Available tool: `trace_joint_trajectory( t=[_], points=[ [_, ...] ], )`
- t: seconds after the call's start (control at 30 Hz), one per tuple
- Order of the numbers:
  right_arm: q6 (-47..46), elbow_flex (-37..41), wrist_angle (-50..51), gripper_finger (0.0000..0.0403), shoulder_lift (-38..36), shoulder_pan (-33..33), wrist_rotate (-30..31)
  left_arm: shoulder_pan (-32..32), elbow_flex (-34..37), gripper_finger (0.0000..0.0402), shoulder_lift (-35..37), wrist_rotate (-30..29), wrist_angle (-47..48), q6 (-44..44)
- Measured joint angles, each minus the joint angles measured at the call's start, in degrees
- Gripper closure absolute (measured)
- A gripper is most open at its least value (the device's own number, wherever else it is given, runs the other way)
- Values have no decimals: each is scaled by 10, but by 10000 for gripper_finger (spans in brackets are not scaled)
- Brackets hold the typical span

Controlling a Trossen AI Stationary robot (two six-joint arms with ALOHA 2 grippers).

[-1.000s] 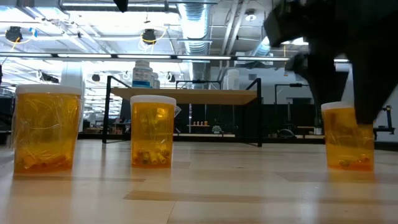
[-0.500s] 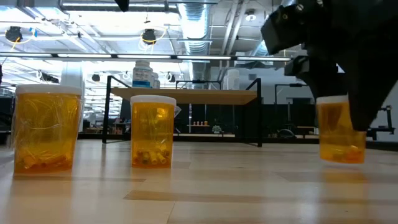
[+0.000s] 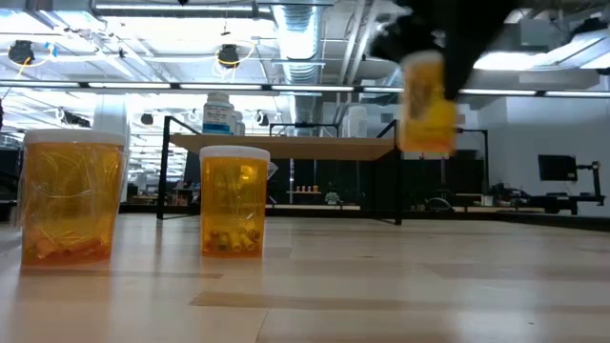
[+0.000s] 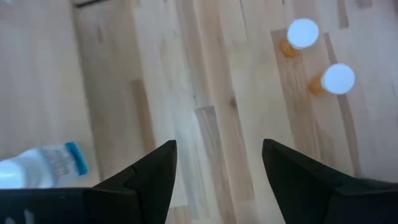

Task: Pick and place medicine bottles onto shelf by color
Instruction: Put the right orange pill bottle on the shelf

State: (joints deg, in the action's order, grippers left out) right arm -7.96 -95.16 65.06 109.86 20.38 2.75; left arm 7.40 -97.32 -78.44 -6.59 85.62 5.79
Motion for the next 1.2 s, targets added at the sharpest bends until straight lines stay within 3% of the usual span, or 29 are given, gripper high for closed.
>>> trace_joint_trajectory(
  t=[0.27,0.43,0.6,0.93,1.13,1.2],
  points=[
    [132,-116,25,205,0,-99,1,0,0,178,53,-16,-31,-9],
    [228,-182,12,187,0,-170,1,0,0,178,53,-17,-32,0],
    [303,-226,-40,207,0,-246,1,0,0,178,42,-18,-32,27],
    [380,-234,-126,198,18,-378,-40,0,0,178,44,-18,-31,71],
    [395,-237,-167,207,46,-420,-61,0,0,178,44,-18,-30,82],
    [392,-239,-139,203,50,-431,-75,0,0,178,44,-18,-30,82]
  ],
)
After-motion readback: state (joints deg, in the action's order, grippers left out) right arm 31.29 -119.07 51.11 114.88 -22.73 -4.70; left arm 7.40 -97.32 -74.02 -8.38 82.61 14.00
